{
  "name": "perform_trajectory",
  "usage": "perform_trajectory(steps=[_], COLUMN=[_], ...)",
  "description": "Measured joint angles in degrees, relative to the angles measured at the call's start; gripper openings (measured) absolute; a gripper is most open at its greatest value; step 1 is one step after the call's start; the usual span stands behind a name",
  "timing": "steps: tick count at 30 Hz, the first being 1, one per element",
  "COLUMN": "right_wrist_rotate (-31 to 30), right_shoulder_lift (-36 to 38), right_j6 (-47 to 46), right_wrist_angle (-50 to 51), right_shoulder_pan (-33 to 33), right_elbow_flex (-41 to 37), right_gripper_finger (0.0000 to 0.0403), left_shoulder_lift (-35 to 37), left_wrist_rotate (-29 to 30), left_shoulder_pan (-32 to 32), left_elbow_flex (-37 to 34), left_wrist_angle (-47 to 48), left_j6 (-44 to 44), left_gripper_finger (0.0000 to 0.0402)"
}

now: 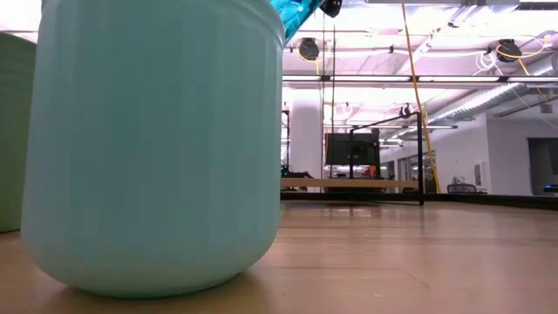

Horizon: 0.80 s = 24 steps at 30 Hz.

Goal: Stack small to large cups/mugs on shelf
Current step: Put the blue cup on the shelf

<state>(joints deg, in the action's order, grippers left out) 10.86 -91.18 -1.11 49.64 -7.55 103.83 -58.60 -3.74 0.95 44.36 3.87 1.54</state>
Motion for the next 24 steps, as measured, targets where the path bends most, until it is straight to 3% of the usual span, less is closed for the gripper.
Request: perform_trajectory(steps=[24], right_wrist_rotate=[6.0], right_shoulder_lift=[-2.8], right_j6=[0.7], right_wrist_angle=[-3.4], right_shoulder_pan=[-2.0], right_elbow_flex=[-0.1], right_gripper_finger=[0.0000], left_shoulder_lift=[-5.0], left_wrist_rotate=[-2.4], left_shoulder_pan=[-1.5], left_elbow_flex=[1.8], left_wrist_angle=[-3.1], left_j6=[-0.6], left_gripper_finger=[0.0363])
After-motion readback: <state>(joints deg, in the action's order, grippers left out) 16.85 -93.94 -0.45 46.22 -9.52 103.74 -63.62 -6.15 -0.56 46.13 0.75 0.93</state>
